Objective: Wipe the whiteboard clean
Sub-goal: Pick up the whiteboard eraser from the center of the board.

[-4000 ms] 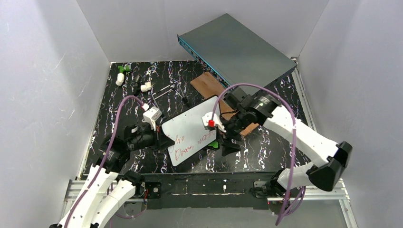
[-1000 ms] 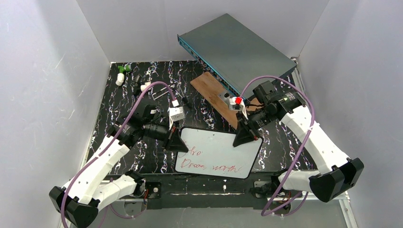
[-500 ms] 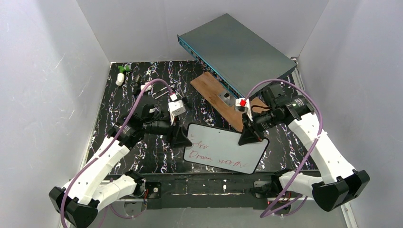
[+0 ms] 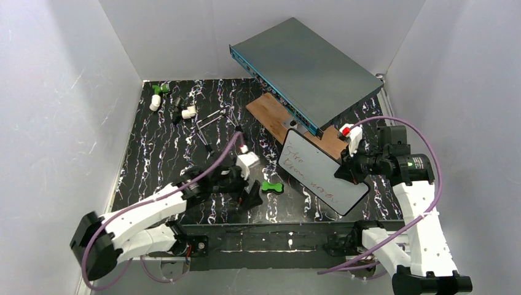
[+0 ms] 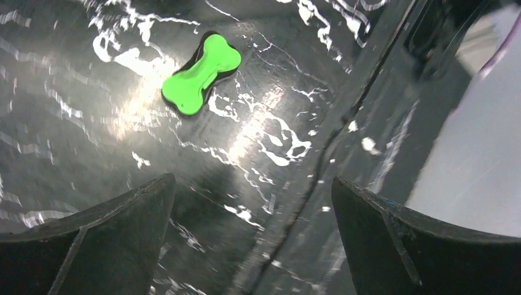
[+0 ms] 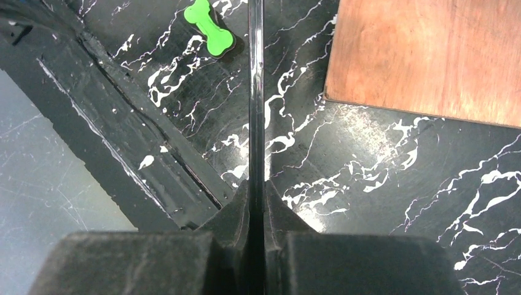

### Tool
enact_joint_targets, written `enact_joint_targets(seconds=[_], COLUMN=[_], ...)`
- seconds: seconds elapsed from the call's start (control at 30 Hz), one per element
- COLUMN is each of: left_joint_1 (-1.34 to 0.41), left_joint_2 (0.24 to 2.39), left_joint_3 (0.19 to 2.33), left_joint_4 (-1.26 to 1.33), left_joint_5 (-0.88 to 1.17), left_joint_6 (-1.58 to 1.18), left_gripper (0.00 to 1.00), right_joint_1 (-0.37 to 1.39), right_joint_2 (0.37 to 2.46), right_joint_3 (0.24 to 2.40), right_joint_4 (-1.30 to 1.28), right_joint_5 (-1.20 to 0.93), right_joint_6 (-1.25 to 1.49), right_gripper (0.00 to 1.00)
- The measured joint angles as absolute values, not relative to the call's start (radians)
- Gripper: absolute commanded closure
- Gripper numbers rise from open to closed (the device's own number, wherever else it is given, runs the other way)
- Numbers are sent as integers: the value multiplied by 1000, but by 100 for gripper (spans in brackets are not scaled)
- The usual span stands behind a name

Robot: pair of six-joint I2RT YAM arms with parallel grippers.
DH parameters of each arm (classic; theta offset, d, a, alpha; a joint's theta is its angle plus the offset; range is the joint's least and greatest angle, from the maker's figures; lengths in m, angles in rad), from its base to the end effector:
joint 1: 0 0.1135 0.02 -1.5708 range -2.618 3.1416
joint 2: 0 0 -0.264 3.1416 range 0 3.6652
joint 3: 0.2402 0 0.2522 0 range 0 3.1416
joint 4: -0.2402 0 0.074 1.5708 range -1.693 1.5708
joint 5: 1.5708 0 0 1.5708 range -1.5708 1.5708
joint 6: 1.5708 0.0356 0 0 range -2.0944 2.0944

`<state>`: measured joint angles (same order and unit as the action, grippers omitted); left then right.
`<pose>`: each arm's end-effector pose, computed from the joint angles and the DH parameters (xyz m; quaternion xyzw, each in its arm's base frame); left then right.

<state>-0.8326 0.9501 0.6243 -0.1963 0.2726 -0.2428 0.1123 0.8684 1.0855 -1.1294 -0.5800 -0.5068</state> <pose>0.1353 -0.1630 0.2527 0.3144 0.8008 -0.3551 0.3658 0.1362 0.0350 0.3443 -0.3643 0.8355 0.2046 0.3569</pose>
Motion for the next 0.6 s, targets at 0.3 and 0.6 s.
enact_joint_targets(seconds=[0.3,0.6], left_joint_1=[-850,-851], left_joint_2=[1212,1472], left_joint_3=[579,654], left_joint_4=[136,268], left_joint_5=[396,482], left_joint_6=[290,466], left_gripper=[2,14], right_joint_1=[51,45], right_joint_2=[870,865], right_joint_3=[1082,1082], right_joint_4=[-1118,-1118], right_joint_5=[-627,-653], right_joint_6=[-491,-488], right_gripper=[99,99])
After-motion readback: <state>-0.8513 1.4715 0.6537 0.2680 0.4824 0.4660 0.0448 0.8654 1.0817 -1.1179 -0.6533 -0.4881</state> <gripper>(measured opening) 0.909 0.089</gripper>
